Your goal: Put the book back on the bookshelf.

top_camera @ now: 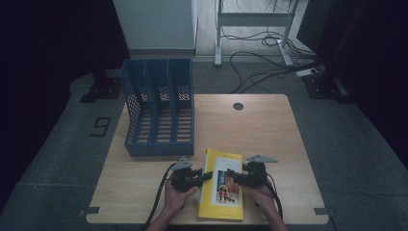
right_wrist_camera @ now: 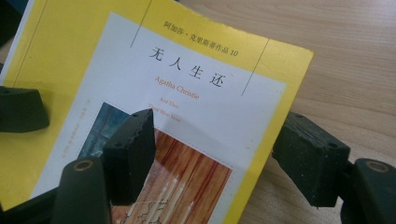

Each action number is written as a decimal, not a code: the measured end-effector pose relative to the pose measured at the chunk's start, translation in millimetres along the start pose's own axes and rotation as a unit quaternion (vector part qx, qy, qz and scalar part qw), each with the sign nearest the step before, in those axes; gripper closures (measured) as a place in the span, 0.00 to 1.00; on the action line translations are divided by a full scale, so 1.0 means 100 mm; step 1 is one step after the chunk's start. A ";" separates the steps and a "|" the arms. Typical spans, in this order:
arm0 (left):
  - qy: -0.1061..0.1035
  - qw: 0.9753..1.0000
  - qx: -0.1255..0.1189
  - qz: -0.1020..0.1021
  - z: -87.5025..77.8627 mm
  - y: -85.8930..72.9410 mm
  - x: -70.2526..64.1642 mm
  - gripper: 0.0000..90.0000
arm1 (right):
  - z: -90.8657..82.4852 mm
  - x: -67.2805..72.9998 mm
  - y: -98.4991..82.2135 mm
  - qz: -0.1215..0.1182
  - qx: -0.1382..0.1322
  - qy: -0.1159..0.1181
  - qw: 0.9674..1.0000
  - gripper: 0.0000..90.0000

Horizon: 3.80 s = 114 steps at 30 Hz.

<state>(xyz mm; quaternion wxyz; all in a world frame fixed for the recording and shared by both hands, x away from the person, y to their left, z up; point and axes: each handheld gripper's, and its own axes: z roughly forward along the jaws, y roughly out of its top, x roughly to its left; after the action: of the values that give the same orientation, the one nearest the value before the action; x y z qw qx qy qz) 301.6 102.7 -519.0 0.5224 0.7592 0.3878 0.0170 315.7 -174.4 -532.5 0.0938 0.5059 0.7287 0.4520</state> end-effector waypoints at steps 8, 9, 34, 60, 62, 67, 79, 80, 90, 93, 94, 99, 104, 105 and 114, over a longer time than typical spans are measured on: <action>-0.001 1.000 -0.020 0.000 -0.08 0.03 -0.02 0.80 | -0.04 0.01 0.02 0.002 -0.008 0.015 1.000 0.32; -0.002 1.000 -0.021 -0.001 -0.09 0.04 -0.02 0.80 | -0.03 0.01 0.02 0.004 -0.006 0.017 1.000 0.31; -0.014 0.998 -0.044 0.038 -0.26 0.15 -0.20 0.82 | -0.20 0.10 0.13 0.014 -0.044 0.046 0.998 0.24; -0.040 0.997 -0.040 0.048 -0.31 0.20 -0.24 0.80 | -0.48 0.28 0.23 -0.042 -0.117 0.017 0.992 0.36; -0.040 0.997 -0.038 0.047 -0.31 0.20 -0.23 0.80 | -0.49 0.28 0.22 -0.044 -0.123 0.021 0.991 0.38; -0.039 0.998 -0.038 0.045 -0.31 0.20 -0.23 0.79 | -0.47 0.32 0.22 -0.059 -0.122 0.020 0.991 0.38; -0.044 0.998 -0.034 0.042 -0.32 0.23 -0.23 0.74 | -0.50 0.36 0.22 -0.071 -0.129 0.033 0.989 0.39; -0.043 0.998 -0.034 0.044 -0.32 0.23 -0.24 0.74 | -0.50 0.36 0.22 -0.073 -0.130 0.035 0.988 0.39; -0.052 0.996 -0.040 0.053 -0.34 0.23 -0.30 0.82 | -0.51 0.43 0.22 -0.103 -0.134 0.037 0.985 0.40; -0.055 0.996 -0.044 0.053 -0.35 0.23 -0.32 0.82 | -0.51 0.41 0.22 -0.098 -0.136 0.040 0.985 0.39; -0.055 0.996 -0.044 0.054 -0.35 0.23 -0.32 0.82 | -0.51 0.41 0.23 -0.097 -0.138 0.040 0.985 0.38; -0.054 0.996 -0.045 0.051 -0.34 0.23 -0.32 0.82 | -0.50 0.40 0.23 -0.101 -0.124 0.034 0.987 0.31; -0.055 0.996 -0.045 0.052 -0.34 0.23 -0.32 0.82 | -0.46 0.38 0.23 -0.087 -0.106 0.042 0.990 0.26; -0.056 0.996 -0.045 0.052 -0.34 0.23 -0.32 0.82 | -0.45 0.38 0.23 -0.088 -0.101 0.047 0.990 0.25; -0.051 0.994 -0.058 0.075 -0.39 0.25 -0.41 0.83 | -0.53 0.52 0.26 -0.114 -0.096 0.038 0.988 0.27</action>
<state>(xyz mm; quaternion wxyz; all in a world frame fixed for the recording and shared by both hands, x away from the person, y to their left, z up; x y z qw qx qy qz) 270.9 104.9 -465.2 0.5823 0.7542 0.3007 0.0396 276.9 -159.8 -465.9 0.1649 0.3908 0.7379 0.5250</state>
